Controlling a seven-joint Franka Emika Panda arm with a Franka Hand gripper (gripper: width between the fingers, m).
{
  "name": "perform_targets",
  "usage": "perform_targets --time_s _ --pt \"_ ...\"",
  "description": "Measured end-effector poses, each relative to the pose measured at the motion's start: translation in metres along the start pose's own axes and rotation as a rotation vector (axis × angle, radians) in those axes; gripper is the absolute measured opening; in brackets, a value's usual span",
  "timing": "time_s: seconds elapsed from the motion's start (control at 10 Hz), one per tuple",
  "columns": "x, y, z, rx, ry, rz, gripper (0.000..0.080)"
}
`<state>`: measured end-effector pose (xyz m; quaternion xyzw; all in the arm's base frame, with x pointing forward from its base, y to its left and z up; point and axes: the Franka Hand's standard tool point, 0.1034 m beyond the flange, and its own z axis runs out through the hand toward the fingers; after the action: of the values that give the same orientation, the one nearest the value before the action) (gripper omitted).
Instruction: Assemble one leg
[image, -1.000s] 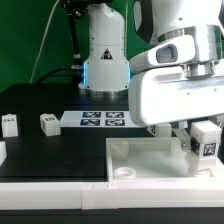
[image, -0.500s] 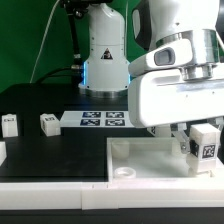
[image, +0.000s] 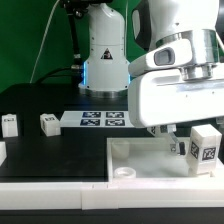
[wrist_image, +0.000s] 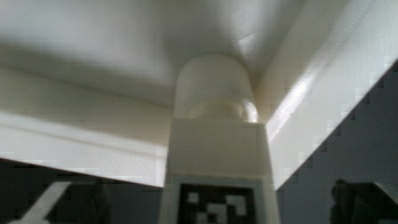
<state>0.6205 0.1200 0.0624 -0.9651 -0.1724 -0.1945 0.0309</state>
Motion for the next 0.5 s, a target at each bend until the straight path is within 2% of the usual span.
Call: perform_targets --time_s 0.1,0.3,0.5 --pt "0.000 0.000 0.000 0.000 0.000 0.000 0.0641" --pt "0.001 0.000 -0.001 0.000 -0.002 0.000 0.0647" --pt "0.012 0.003 -0.016 0.006 -0.029 -0.002 0.0649"
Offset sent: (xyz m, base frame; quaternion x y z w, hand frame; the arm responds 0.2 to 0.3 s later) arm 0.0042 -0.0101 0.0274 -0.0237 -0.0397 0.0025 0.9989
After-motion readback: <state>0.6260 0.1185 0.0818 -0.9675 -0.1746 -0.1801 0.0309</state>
